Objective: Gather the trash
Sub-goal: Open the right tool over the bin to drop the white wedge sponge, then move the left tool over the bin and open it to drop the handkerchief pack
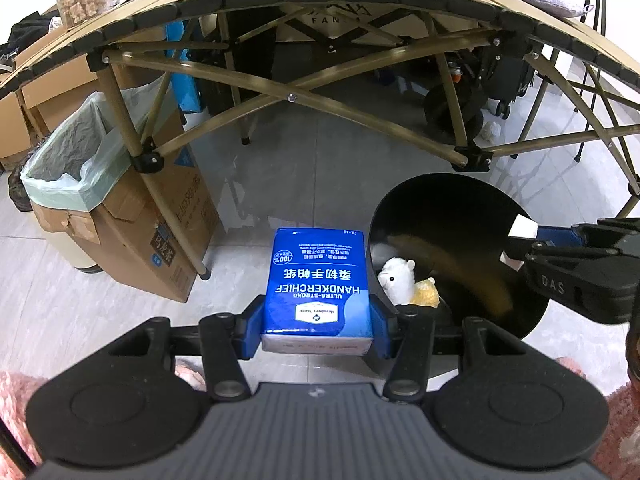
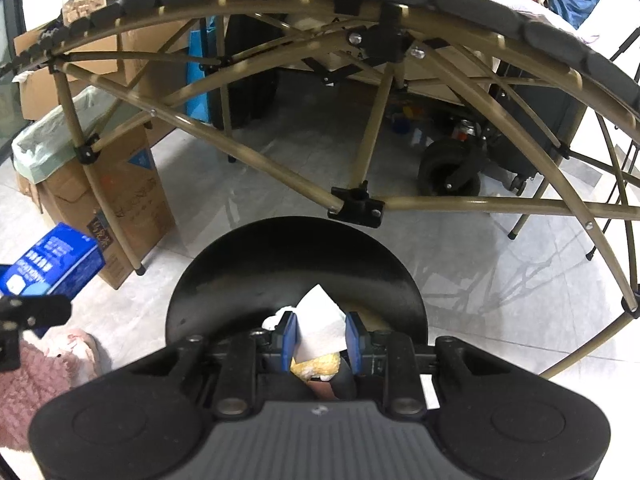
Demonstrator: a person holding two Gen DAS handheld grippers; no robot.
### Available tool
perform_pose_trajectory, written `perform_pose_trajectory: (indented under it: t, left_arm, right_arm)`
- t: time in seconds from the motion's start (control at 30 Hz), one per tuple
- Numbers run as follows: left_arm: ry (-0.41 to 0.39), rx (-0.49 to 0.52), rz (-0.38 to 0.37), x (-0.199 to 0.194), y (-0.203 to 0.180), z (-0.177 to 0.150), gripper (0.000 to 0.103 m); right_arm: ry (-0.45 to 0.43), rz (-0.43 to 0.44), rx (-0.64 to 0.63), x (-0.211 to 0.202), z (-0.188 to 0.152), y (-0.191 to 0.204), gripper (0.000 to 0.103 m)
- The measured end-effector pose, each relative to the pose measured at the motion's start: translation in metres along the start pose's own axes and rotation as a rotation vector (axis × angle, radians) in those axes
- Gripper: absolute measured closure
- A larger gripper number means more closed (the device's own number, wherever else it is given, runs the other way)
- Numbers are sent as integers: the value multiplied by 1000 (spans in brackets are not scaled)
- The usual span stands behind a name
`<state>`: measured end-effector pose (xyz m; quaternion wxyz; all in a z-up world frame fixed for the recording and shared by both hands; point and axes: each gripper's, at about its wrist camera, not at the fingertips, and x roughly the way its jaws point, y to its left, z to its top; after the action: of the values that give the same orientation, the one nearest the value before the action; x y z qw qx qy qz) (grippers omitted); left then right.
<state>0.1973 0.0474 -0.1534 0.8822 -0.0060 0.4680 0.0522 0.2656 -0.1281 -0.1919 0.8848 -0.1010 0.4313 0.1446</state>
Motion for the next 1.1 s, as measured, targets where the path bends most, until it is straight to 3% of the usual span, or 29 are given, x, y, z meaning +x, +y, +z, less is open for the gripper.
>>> perform_pose_trajectory:
  t: [0.23,0.27,0.33,0.37,0.4,1.1]
  left_arm:
    - [10,-5,7,2,0,0,50]
    - [9,-4,8,2,0,0,50]
    - [8,1,10,3,-1,0,50]
    - [9,4,10,3,-2,0,50]
    - [10,5,9,3,-2,0,50]
    - [24,37,9,7,-9,-2,50]
  right_arm:
    - [27,-43,12,9,0,-3,71]
    - [28,-48,16,9,0,-4,65]
    - [33,-63,19,9,0,-6,40]
    - [37,-72,24,9,0,-7,13]
    - [39,-78,28,9,0,-8,0]
    - [75,-107,36,10,-1,-15,0]
